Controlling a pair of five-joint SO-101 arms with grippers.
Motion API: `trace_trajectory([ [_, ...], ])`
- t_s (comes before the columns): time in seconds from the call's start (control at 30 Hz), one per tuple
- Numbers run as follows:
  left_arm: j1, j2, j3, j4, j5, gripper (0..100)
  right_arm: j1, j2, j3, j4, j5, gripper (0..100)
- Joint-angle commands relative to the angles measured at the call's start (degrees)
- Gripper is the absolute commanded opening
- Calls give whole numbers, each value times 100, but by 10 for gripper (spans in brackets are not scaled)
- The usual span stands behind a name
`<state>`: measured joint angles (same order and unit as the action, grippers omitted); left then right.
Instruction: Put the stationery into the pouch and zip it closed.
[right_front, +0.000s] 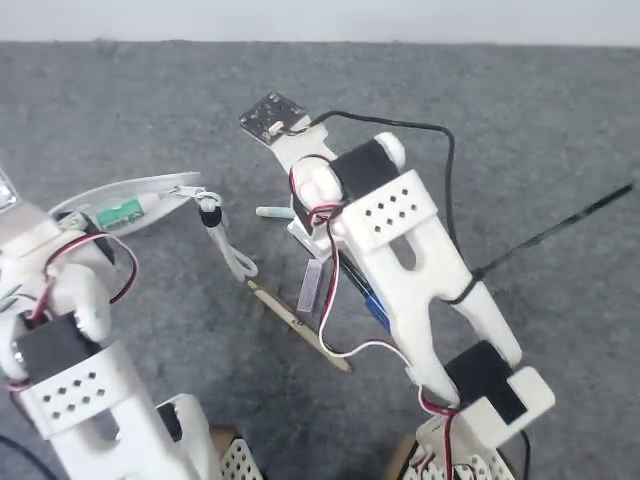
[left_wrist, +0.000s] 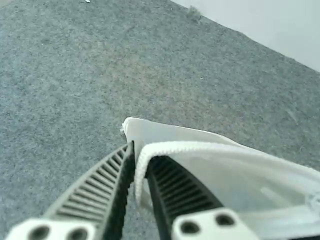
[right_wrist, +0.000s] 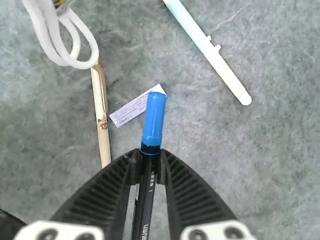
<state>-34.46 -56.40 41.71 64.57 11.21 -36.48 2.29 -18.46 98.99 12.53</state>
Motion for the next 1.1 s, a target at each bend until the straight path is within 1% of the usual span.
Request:
trace_trajectory([
  [0.0,26,26,-215,-193,79,13,-48,-488,-316,215,-44,6],
  [0.17,26,26,-207,-193,79,13,-110,-734,-255,277,-35,6],
  [0.3,35,-9,-136,-220,79,13,-163,-1068,193,259,-35,6],
  [0.53,35,-9,-136,-220,79,13,-470,-1912,747,251,-44,6],
  [0.8,97,-9,-145,-220,79,13,-497,-2642,1231,-400,-79,6],
  [0.9,123,-9,-136,-220,79,13,-769,-2923,1231,-576,-88,6],
  [1.07,123,-9,-136,-220,79,13,-1464,-3275,1248,-866,-88,6],
])
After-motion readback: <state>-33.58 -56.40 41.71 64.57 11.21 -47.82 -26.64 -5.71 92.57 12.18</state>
